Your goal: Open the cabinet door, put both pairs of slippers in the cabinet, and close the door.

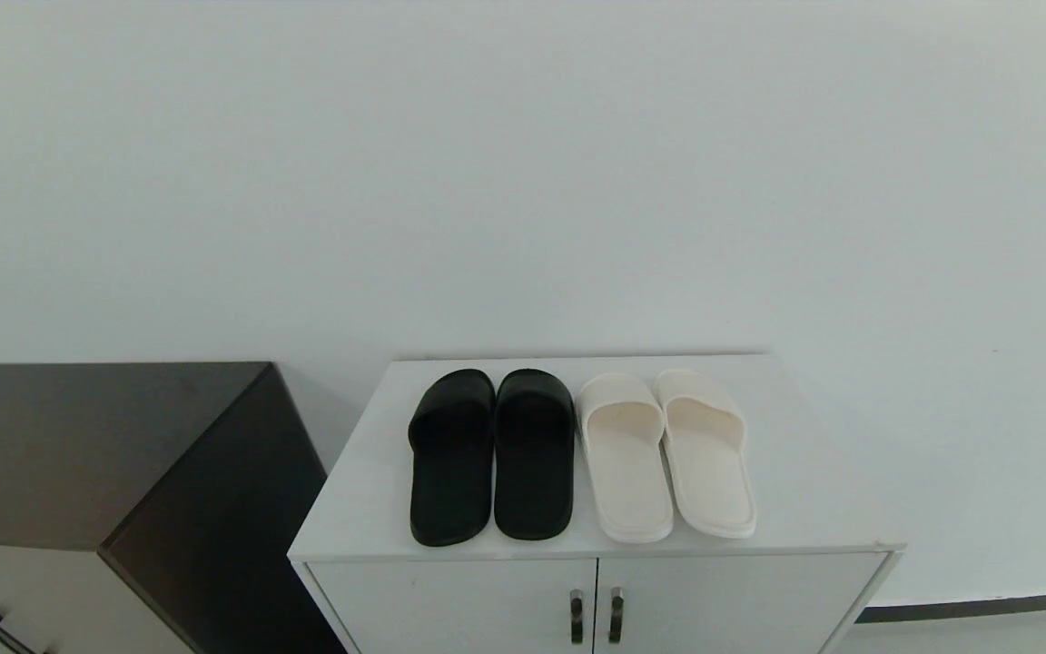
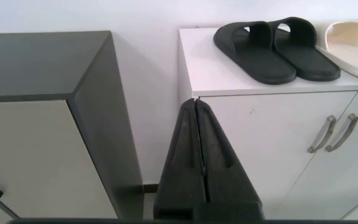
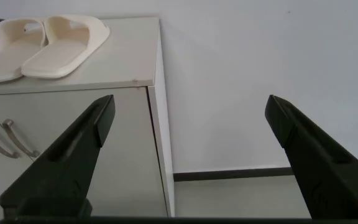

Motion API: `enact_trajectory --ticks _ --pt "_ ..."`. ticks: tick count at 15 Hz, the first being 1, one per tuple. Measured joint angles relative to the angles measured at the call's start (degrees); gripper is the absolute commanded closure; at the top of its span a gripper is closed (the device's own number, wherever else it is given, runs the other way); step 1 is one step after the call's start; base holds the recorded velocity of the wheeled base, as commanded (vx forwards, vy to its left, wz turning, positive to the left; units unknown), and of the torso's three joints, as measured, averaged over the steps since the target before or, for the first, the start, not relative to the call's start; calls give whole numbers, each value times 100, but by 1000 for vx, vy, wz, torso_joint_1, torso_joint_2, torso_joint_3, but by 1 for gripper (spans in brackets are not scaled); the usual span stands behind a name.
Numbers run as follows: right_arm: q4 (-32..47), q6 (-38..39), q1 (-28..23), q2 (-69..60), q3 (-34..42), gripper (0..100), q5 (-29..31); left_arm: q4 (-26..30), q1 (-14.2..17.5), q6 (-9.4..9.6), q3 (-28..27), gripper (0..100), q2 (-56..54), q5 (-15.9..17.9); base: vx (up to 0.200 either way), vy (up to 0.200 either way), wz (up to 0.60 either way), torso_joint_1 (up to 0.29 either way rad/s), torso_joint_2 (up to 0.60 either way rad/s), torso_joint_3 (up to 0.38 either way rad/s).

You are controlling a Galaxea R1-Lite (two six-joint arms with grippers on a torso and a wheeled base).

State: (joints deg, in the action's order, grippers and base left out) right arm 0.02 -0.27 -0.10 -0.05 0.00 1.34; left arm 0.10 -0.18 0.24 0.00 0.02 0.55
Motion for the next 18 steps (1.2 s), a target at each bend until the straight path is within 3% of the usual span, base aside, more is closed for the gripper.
enact_trajectory --ticks 14,16,18 --pt "-2 179 26 117 -11 0 -52 0 2 -17 0 100 0 34 0 0 0 0 0 0" --pt "117 372 40 141 -462 0 -90 0 0 -15 0 100 0 34 0 0 0 0 0 0" --pt "791 544 157 425 -1458 0 -616 0 0 -15 0 100 0 34 0 0 0 0 0 0"
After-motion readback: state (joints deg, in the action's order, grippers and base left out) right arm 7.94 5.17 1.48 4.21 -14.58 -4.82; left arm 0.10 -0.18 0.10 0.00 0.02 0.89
